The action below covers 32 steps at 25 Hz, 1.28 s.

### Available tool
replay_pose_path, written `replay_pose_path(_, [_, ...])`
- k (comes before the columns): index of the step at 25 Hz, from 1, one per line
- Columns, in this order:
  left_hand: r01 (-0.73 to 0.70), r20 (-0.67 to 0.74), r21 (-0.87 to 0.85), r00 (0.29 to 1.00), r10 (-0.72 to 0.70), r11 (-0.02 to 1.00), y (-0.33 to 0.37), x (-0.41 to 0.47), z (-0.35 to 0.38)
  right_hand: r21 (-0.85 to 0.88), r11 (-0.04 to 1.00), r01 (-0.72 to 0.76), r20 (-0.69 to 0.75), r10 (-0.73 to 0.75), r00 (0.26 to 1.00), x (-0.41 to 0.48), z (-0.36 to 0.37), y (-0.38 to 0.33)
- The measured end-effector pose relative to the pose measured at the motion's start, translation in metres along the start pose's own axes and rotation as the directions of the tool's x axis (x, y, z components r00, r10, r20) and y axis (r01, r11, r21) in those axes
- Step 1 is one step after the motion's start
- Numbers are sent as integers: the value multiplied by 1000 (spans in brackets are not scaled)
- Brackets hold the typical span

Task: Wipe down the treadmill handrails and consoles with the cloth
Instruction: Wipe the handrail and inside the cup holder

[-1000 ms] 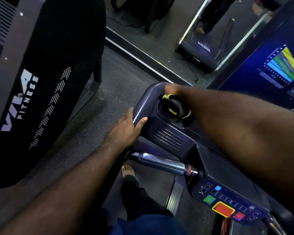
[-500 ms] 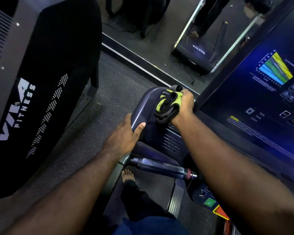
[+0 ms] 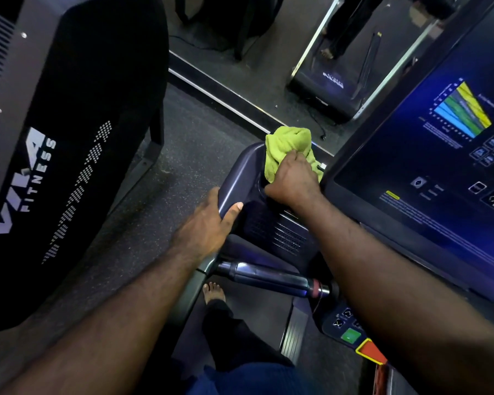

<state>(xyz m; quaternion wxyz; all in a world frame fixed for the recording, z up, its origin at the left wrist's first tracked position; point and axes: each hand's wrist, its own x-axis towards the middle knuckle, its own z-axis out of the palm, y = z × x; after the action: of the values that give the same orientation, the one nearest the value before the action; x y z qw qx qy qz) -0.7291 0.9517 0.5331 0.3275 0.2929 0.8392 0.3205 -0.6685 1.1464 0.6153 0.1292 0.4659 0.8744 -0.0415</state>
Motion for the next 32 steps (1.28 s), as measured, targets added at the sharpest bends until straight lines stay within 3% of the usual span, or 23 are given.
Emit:
replay_pose_path(3, [-2, -4, -8, 1000, 2, 1000, -1, 0, 0, -69, 997, -21, -41, 18, 999, 16, -15, 1])
replay_pose_path(6, [-9, -1, -8, 1000, 9, 1000, 0, 0, 1, -163, 982, 95, -68, -107, 992, 8, -6, 3])
replay_pose_path(12, [-25, 1, -19, 1000, 25, 1000, 5, -1, -3, -362, 890, 278, 195, -220, 956, 0, 0, 12])
replay_pose_path(14, [-22, 5, -3, 1000, 22, 1000, 4, -6, -3, -449, 845, 290, 329, -145, 933, 5, -8, 0])
replay_pose_path(16, [4, 0, 2, 1000, -4, 1000, 3, -7, -4, -495, 804, 329, 536, -15, 844, 36, -3, -5])
replay_pose_path(19, [21, -1, 10, 1000, -21, 1000, 0, -7, -2, -386, 853, 350, 688, 13, 726, 128, 48, 20])
replay_pose_path(21, [21, -8, 21, 1000, -21, 1000, 0, -9, -2, -284, 949, 135, 699, 108, 707, 124, 30, 12])
replay_pose_path(24, [18, -12, 29, 1000, -18, 999, 3, -9, -5, -137, 989, 47, 674, 58, 736, 67, -35, -26])
replay_pose_path(28, [15, -6, 37, 1000, -15, 999, 6, -6, -5, 36, 997, -63, 484, 38, 874, 74, -14, -16])
replay_pose_path(32, [24, -3, 40, 1000, -24, 999, 6, -5, -6, 381, 894, -235, 269, 136, 953, 66, -11, -3])
